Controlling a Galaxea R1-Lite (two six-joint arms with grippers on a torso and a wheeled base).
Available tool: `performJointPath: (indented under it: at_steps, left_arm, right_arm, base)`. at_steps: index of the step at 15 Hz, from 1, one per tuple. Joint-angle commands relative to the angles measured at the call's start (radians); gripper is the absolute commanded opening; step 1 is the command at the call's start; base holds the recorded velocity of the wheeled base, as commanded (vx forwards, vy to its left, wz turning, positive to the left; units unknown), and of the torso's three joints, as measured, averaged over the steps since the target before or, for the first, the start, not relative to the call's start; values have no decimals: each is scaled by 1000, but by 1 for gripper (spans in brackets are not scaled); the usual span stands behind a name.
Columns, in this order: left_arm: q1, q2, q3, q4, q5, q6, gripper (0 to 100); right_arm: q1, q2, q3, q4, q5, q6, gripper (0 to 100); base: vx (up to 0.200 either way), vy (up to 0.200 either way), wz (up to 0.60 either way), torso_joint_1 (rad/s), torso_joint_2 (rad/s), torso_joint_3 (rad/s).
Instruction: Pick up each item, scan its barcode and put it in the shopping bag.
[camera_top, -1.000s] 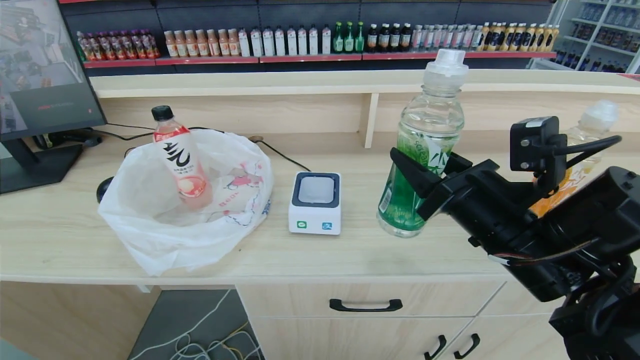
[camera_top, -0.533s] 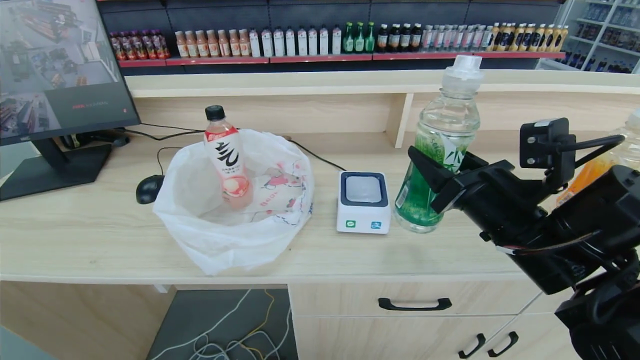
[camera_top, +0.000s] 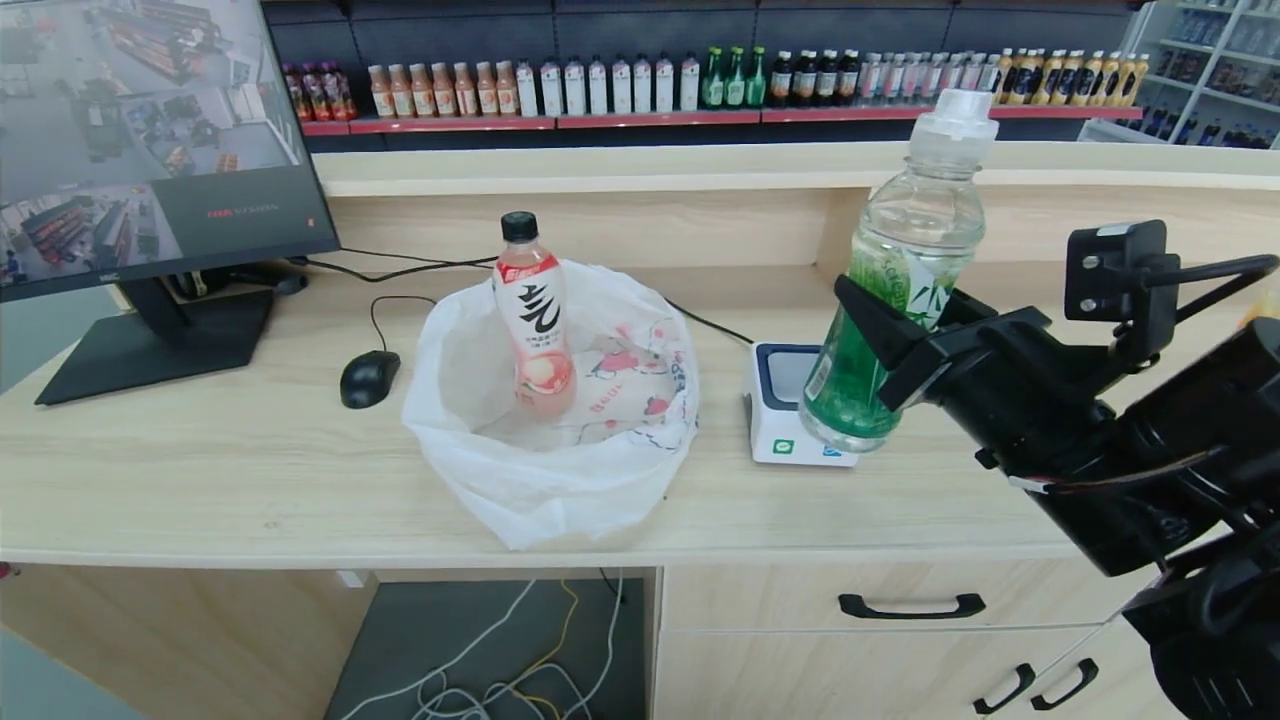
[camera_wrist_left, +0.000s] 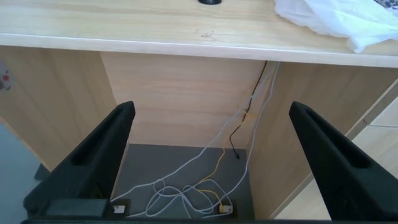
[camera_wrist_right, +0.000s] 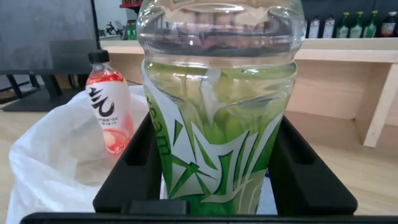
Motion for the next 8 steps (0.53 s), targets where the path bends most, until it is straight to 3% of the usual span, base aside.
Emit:
performJointPath:
  at_steps: [1, 5, 8]
  left_arm:
    - [0, 0, 0, 2, 1, 0, 100]
    - [0, 0, 0, 0, 1, -1, 100]
    - [0, 0, 0, 0, 1, -1, 100]
  right_arm:
    - [5, -12, 0, -1, 3, -6, 0]
    - [-11, -23, 23, -1, 45, -92, 0]
    - [-63, 24, -55, -1, 120, -170, 0]
  base:
    - [0, 0, 0, 0, 0, 0]
    - [0, 0, 0, 0, 0, 0]
    - [0, 0, 0, 0, 0, 0]
